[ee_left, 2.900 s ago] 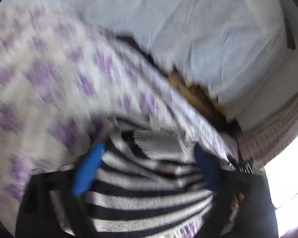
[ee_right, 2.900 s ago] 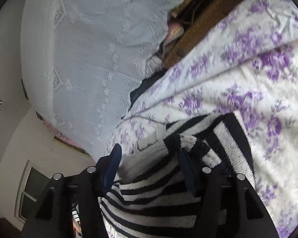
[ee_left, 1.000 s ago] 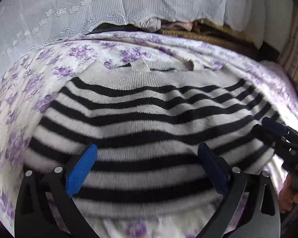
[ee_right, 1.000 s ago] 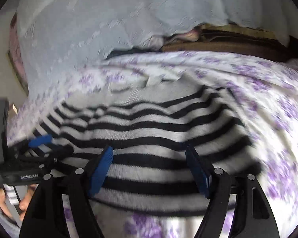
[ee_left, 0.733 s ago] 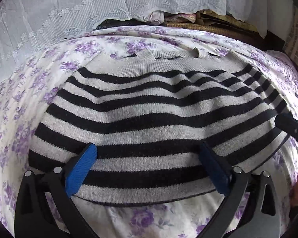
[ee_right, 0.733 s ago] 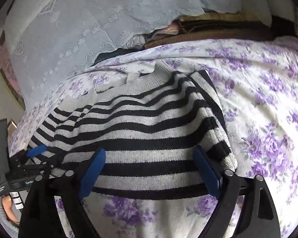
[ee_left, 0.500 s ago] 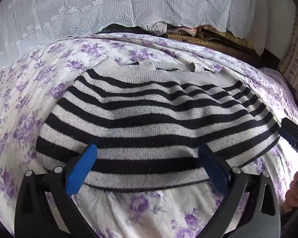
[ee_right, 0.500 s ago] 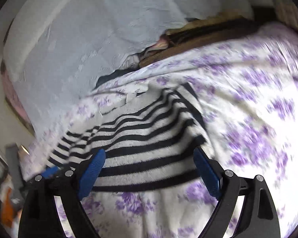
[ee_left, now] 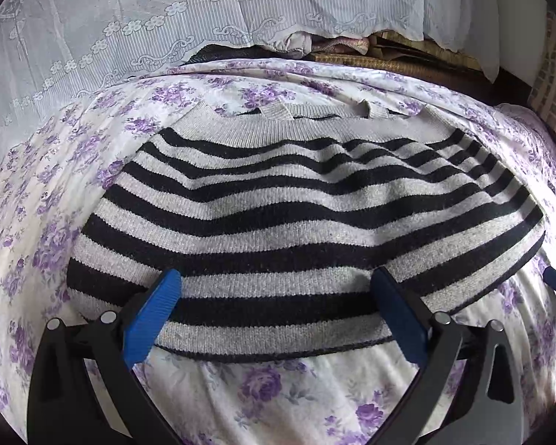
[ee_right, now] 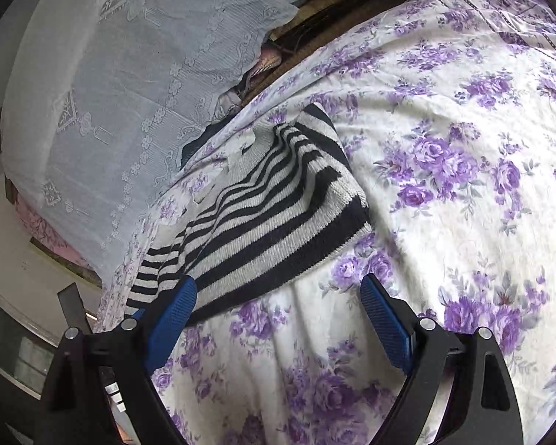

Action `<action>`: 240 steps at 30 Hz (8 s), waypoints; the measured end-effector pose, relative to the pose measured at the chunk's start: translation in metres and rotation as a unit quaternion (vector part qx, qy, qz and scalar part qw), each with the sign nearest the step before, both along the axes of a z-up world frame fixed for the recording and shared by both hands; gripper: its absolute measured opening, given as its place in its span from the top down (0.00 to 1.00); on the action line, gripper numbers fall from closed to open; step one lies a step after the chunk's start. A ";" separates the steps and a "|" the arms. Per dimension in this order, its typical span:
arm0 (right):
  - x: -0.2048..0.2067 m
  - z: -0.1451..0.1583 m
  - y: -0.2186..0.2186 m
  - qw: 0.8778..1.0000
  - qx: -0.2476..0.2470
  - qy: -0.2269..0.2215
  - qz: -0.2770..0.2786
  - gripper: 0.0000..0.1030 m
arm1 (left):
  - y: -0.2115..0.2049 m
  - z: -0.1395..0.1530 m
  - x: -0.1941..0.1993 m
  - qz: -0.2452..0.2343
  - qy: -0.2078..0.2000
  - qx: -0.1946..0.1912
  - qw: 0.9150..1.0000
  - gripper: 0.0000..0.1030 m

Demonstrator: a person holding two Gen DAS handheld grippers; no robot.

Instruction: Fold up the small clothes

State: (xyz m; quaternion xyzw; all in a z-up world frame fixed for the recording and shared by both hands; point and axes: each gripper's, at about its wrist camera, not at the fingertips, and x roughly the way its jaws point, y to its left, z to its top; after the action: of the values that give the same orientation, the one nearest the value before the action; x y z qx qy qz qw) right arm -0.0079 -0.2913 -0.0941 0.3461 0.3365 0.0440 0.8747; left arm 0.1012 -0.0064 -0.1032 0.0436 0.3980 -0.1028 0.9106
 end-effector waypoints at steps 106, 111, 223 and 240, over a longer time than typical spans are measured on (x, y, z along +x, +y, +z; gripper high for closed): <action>0.108 0.054 0.060 0.994 -0.045 -0.063 -0.077 0.73 | 0.133 -0.005 0.050 0.126 0.056 -0.033 0.990 0.04; 0.120 0.071 0.091 0.994 -0.062 -0.068 -0.064 0.73 | 0.138 -0.007 0.056 0.123 0.063 -0.045 0.989 0.04; 0.156 0.052 0.204 0.955 -0.209 -0.073 0.199 0.59 | 0.114 0.019 0.079 -0.026 0.044 -0.073 0.996 0.04; 0.164 0.018 0.125 0.974 0.042 -0.007 0.222 0.20 | 0.167 -0.011 0.093 -0.107 0.147 -0.328 0.927 0.04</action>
State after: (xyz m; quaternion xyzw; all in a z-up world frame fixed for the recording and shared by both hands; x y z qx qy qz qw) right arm 0.1562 -0.1666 -0.0756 0.2990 0.3969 0.2533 0.8300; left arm 0.1940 0.1603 -0.1144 -0.2303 0.4645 -0.3297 0.7890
